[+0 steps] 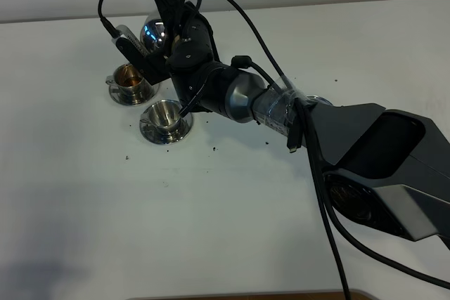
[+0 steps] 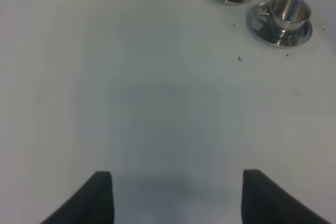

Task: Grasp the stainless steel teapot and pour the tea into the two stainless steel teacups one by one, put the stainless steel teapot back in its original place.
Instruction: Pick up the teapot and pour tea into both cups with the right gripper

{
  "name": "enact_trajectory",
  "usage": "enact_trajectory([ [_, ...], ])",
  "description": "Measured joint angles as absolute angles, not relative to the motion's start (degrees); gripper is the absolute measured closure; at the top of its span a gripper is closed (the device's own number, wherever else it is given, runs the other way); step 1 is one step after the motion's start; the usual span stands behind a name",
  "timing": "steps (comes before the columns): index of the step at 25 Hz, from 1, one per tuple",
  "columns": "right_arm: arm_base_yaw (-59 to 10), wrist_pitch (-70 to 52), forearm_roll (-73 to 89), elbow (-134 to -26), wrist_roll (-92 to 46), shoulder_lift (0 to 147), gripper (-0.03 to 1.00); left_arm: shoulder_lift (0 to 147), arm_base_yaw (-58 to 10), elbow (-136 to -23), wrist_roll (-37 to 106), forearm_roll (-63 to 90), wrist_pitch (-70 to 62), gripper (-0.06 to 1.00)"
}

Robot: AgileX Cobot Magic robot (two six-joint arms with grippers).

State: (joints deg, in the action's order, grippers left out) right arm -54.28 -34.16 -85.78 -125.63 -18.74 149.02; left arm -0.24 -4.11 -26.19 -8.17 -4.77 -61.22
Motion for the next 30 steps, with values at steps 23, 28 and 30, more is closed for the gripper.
enact_trajectory([
  [23, -52.7, -34.0, -87.7, -125.6, -17.0, 149.0, 0.78, -0.2, -4.1, -26.2, -8.2, -4.8, -61.2, 0.36],
  [28, -52.7, -34.0, -87.9, -125.6, -16.9, 149.0, 0.78, -0.2, -4.1, -26.2, -8.2, -4.8, -61.2, 0.36],
  [30, -52.7, -34.1, -88.4, -125.6, -16.9, 149.0, 0.78, -0.2, -4.1, -26.2, -8.2, -4.8, -61.2, 0.36],
])
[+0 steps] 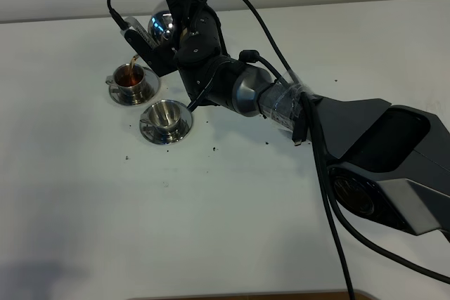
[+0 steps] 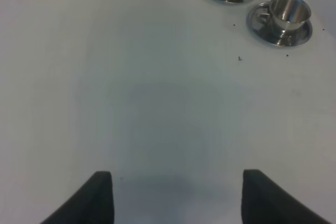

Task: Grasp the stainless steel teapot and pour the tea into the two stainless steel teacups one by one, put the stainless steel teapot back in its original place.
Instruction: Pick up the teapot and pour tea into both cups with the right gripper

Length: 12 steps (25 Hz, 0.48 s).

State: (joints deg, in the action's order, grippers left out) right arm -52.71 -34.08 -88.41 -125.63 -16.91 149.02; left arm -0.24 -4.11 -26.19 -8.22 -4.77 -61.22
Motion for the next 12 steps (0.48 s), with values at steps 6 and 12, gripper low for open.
enact_trajectory([
  [6, -52.7, -34.2, -89.0, -125.6, -16.9, 149.0, 0.78, -0.2, -4.1, -26.2, -8.3, -4.8, -61.2, 0.36],
  [12, -52.7, -34.2, -89.1, -125.6, -16.9, 149.0, 0.78, -0.2, -4.1, -26.2, -8.3, -4.8, -61.2, 0.36],
])
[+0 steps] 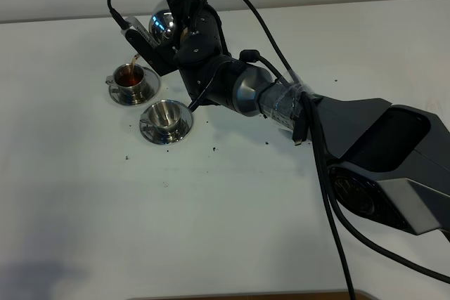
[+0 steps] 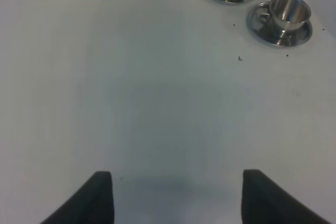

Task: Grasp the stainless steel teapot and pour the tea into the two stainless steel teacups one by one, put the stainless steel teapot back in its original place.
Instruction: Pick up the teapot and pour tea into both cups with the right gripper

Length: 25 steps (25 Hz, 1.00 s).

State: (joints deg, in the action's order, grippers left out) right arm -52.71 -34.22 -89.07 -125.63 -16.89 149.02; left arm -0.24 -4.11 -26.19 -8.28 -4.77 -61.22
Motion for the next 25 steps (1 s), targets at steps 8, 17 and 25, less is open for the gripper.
enact_trajectory([
  [8, -52.7, -34.4, -89.4, -125.6, -16.3, 149.0, 0.78, -0.2, -4.1, -26.2, -8.3, -4.8, -61.2, 0.36],
  [17, -52.7, -34.5, -89.5, -125.6, -15.7, 149.0, 0.78, -0.2, -4.1, -26.2, -8.3, -4.8, -61.2, 0.36],
  [25, -52.7, -34.7, -89.8, -125.6, -14.7, 149.0, 0.78, -0.2, -4.1, -26.2, -8.3, -4.8, -61.2, 0.36],
])
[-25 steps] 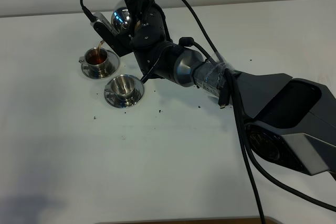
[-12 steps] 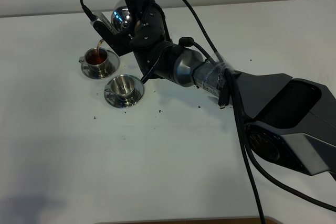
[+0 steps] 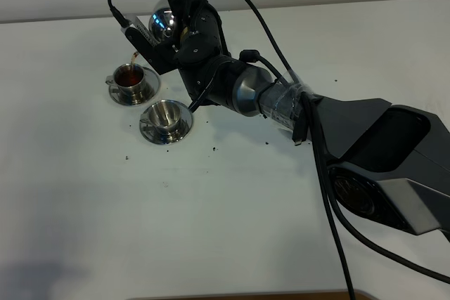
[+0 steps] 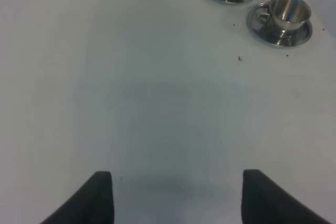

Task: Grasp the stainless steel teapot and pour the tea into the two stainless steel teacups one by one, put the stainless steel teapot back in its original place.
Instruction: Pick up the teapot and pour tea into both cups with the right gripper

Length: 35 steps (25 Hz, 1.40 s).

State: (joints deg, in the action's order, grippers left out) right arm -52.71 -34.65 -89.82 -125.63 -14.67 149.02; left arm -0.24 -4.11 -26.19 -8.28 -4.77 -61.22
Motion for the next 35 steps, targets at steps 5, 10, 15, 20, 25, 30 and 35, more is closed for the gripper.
enact_trajectory([
  [5, -52.7, -35.1, -89.1, -125.6, -12.0, 149.0, 0.78, -0.2, -4.1, -26.2, -8.3, -4.8, -61.2, 0.36],
  [10, -52.7, -36.5, -86.2, -125.6, -11.4, 149.0, 0.78, -0.2, -4.1, -26.2, -8.2, -4.8, -61.2, 0.36],
  [15, -52.7, -36.8, -85.1, -125.6, -11.4, 149.0, 0.78, -0.2, -4.1, -26.2, -8.2, -4.8, -61.2, 0.36],
  [20, -53.2, -37.0, -84.9, -125.6, -11.4, 149.0, 0.78, -0.2, -4.1, -26.2, -8.2, -4.8, -61.2, 0.36],
  [25, -54.0, -39.3, -82.3, -125.6, -11.4, 149.0, 0.78, -0.2, -4.1, -26.2, -8.2, -4.8, -61.2, 0.36],
  [30, -55.3, -44.4, -79.6, -125.6, -11.4, 149.0, 0.78, -0.2, -4.1, -26.2, -8.2, -4.8, -61.2, 0.36],
  [35, -56.3, -46.1, -72.7, -125.6, -11.9, 148.2, 0.78, -0.2, -4.1, -26.2, -8.2, -4.8, -61.2, 0.36],
])
